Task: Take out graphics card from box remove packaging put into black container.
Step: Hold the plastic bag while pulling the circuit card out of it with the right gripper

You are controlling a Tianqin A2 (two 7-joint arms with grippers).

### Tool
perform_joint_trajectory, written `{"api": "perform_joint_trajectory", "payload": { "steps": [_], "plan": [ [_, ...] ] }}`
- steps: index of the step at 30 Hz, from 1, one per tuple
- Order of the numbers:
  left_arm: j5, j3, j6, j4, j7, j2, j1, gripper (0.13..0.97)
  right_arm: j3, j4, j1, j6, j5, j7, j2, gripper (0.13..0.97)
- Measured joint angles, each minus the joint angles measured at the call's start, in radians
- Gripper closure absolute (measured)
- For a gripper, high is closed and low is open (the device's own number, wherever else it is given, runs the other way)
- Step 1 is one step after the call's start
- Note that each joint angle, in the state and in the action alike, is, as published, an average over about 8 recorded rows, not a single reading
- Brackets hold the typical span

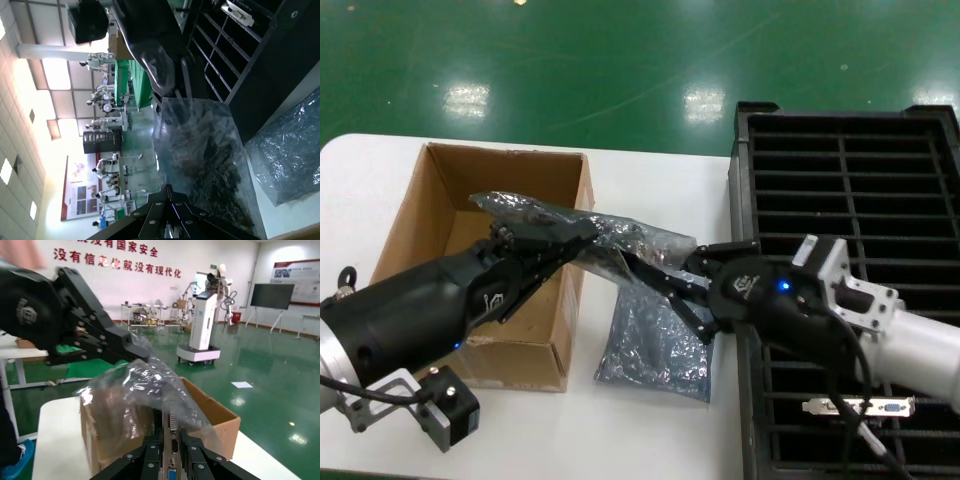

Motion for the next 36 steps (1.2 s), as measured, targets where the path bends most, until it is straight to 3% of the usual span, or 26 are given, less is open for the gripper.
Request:
{"api": "perform_joint_trajectory", "payload": {
  "steps": [19, 30, 36],
  "plan": [
    [0.000, 0.000, 0.000, 0.000, 0.000, 0.000, 0.000, 0.957, 0.137, 0.239, -0.204, -0.043, 0.107, -0.082, 0.227, 0.907],
    [0.000, 0.000, 0.000, 0.000, 0.000, 0.000, 0.000, 0.957, 0.381, 0.430, -0.448, -0.036, 0.207, -0.114, 0.420, 0.907],
    [0.000, 0.000, 0.000, 0.000, 0.000, 0.000, 0.000, 0.957, 0.514, 0.518, -0.582, -0.002, 0.188, -0.075, 0.520, 0.907]
  ]
}}
